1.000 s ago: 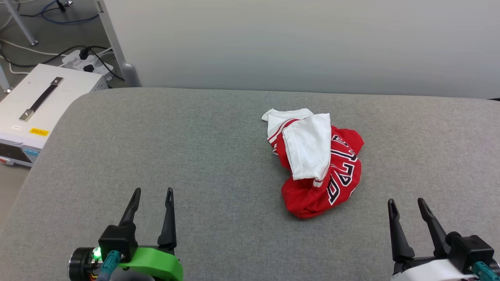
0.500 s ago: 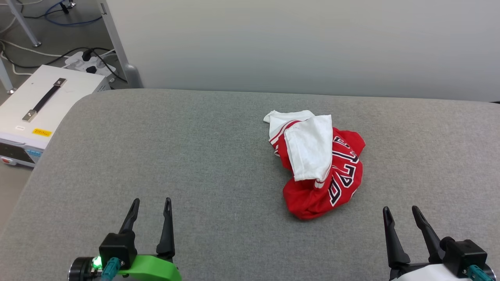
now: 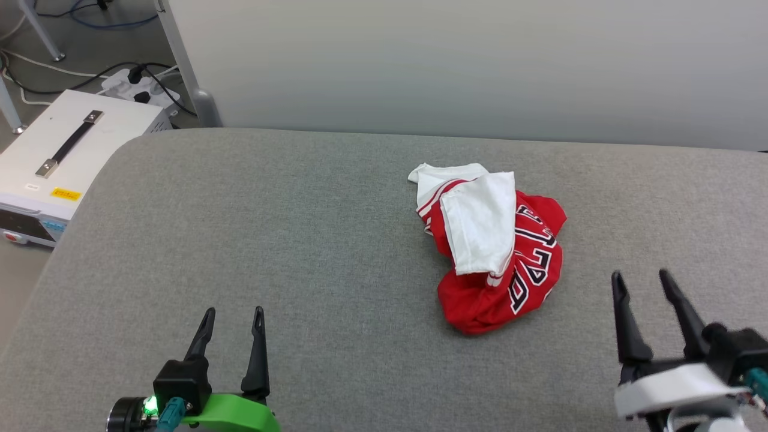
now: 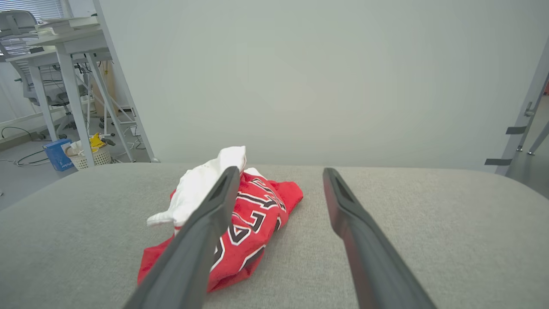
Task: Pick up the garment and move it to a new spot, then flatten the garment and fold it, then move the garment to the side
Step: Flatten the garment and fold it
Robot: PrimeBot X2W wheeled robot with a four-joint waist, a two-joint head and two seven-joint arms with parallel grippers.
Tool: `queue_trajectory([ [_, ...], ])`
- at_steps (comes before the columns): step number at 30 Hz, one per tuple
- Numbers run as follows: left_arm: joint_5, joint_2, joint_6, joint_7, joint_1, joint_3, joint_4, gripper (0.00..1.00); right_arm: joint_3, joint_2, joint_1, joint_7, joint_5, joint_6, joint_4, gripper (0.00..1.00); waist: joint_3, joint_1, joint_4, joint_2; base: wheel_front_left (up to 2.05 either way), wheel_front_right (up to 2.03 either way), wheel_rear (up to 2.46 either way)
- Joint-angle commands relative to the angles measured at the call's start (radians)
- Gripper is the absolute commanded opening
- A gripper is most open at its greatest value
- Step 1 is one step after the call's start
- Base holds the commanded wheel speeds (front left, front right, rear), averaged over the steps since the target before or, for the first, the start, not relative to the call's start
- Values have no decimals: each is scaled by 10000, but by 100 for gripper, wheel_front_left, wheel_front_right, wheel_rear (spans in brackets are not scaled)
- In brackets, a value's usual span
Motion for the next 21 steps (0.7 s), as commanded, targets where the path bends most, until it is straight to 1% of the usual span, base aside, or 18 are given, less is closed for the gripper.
queue_trajectory([
  [1,80,-70,-80,-59,-126,18,21,100,-71,-276,-621,-92,-96,-7,-151,100,166,0,32,-1,0,0,0],
  [4,120,-116,-112,-59,-324,-2,-3,100,-158,-826,-1598,-92,-45,-7,-276,100,406,0,105,-1,0,0,0],
  [6,139,-142,-141,-59,-503,-36,-39,100,-156,-1321,-2339,-92,48,-7,-225,100,632,0,190,-1,0,0,0],
  [10,139,-184,-189,-59,-921,-111,-118,100,235,-2539,-3947,-92,413,-7,630,100,1167,0,386,-1,0,0,0],
  [12,132,-199,-203,-59,-1143,-155,-161,100,736,-3225,-4812,-28,776,-7,1348,100,1431,0,496,-1,0,0,0],
  [13,124,-206,-210,-59,-1259,-182,-188,100,1146,-3652,-5297,258,979,-7,1733,100,1595,0,567,-1,0,0,0],
  [16,72,-221,-185,-59,-1557,-223,-315,100,2299,-4575,-6569,1486,1832,-7,2481,100,2024,0,723,-1,0,0,0],
  [18,26,-228,-172,-59,-1780,-279,-406,100,3218,-5210,-7460,2668,2626,-7,2873,100,2366,0,857,-1,0,0,0],
  [21,-128,-232,-114,-59,-2061,-431,-525,100,4516,-5947,-8451,4294,3777,-7,3149,100,2814,0,1044,-1,0,0,0],
])
